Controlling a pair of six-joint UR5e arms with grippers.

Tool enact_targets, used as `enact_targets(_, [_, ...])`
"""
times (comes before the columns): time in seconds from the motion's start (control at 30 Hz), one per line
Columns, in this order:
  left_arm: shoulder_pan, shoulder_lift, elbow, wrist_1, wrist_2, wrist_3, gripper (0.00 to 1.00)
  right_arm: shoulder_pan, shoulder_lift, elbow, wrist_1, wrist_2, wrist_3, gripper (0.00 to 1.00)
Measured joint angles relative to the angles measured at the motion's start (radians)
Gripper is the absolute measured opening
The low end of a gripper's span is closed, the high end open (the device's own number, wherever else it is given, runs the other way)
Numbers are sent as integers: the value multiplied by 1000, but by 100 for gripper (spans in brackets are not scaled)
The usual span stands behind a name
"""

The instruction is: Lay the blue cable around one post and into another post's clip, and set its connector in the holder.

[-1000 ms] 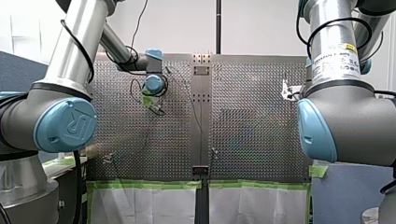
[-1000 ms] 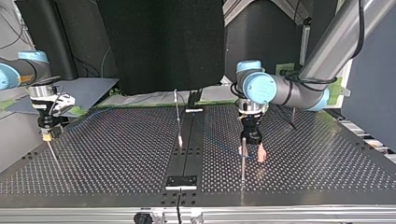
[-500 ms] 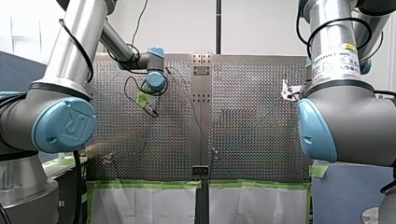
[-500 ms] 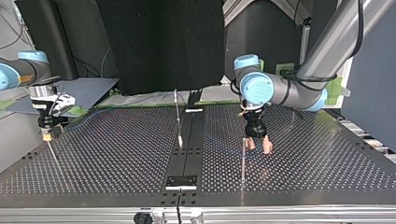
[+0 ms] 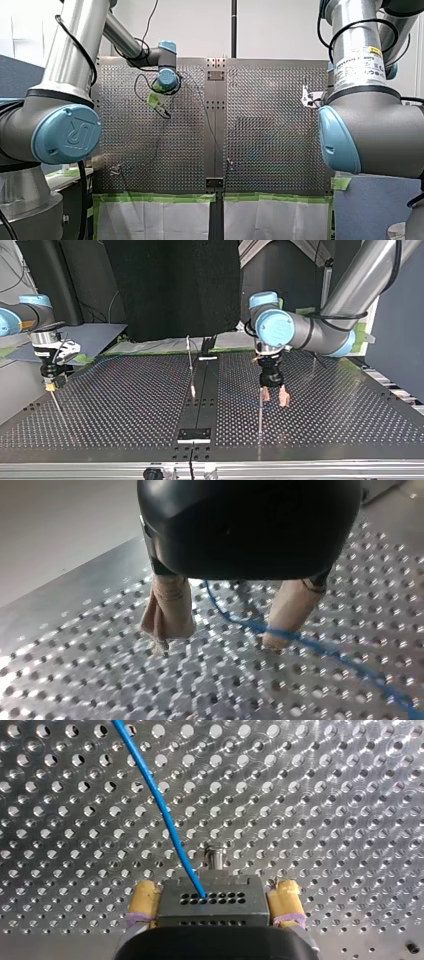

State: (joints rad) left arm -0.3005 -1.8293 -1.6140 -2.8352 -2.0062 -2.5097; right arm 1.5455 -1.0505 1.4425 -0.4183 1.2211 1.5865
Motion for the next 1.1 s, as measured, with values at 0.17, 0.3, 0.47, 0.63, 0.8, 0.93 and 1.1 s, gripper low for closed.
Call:
enact_targets(0.17, [-11, 7, -8, -16, 3, 20, 100, 0, 0, 0, 0, 0, 0, 99])
enact_targets(0.3, [-18, 27, -29, -18, -1, 43, 100, 1, 0, 0, 0, 0, 0, 99])
enact_targets(0.47, [-26, 61, -68, -18, 0, 58, 100, 3, 0, 0, 1, 0, 0, 99])
enact_targets(0.63, [-34, 100, -102, -18, 6, 67, 100, 3, 0, 0, 1, 0, 0, 99])
enact_targets(0.8, [-37, 138, -117, -37, 4, 90, 100, 3, 0, 0, 1, 0, 0, 99])
enact_targets(0.93, [-37, 173, -119, -68, -20, 122, 100, 4, -1, 0, 2, 0, 0, 99])
enact_targets(1.1, [-37, 196, -110, -109, -32, 163, 100, 4, -1, 0, 4, 0, 0, 99])
